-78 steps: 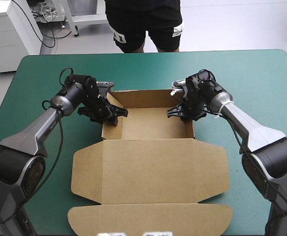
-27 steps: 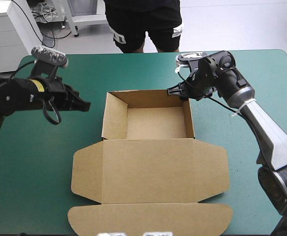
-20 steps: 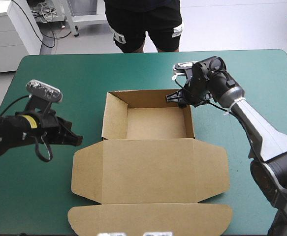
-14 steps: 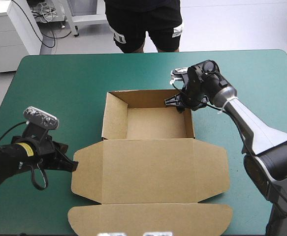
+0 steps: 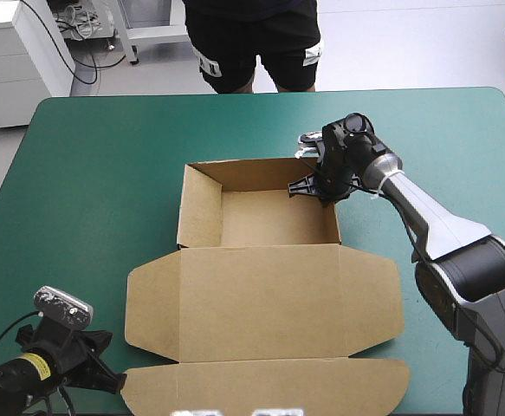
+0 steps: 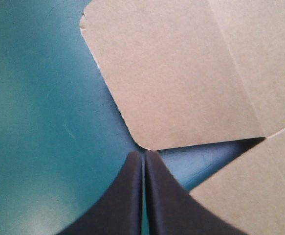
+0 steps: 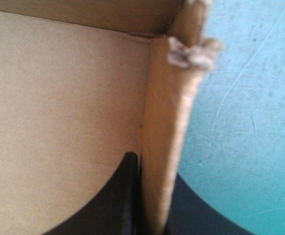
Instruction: Fold the box
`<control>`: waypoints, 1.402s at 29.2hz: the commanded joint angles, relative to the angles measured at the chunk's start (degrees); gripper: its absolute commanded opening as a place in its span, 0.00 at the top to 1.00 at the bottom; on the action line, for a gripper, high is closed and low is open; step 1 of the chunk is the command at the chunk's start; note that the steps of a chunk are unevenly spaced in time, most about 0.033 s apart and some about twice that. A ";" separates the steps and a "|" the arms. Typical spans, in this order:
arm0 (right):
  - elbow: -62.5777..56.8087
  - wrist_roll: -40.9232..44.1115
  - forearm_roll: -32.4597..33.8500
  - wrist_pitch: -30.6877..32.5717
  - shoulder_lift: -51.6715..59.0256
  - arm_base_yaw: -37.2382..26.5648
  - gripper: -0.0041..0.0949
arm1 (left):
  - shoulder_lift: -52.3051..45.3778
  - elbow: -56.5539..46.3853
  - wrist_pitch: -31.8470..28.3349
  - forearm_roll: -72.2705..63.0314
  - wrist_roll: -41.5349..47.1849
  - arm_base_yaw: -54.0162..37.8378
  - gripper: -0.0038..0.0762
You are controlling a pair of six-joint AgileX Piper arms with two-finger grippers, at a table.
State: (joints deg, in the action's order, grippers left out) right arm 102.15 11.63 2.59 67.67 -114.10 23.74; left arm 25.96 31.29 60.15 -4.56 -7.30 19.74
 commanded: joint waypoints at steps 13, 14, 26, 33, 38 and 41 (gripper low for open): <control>1.30 -2.39 2.71 -0.64 7.66 -9.16 0.98 | -3.15 -1.07 -3.24 -0.68 0.15 0.27 0.96; 1.30 -2.80 2.59 -0.64 8.46 -10.74 0.98 | -3.15 -1.07 -3.24 -0.68 0.15 0.27 0.96; 1.30 -9.41 2.56 -0.64 13.79 -40.61 0.98 | -3.15 -1.07 -3.24 -0.68 0.15 0.27 0.96; 1.30 -8.72 2.46 -1.28 13.79 -54.21 0.98 | -3.15 -1.07 -3.24 -0.68 0.15 0.27 0.96; 1.30 -8.58 1.70 -1.34 13.79 -58.39 0.98 | -3.15 -1.07 -3.24 -0.68 0.15 0.27 0.96; 1.30 -8.58 2.12 -1.34 13.79 -58.39 0.97 | -3.15 -1.07 -3.24 -0.68 0.15 0.27 0.96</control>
State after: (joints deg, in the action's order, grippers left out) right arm 102.08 2.91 5.14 68.19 -103.84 -34.33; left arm 22.43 28.88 59.82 -4.56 -7.30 19.74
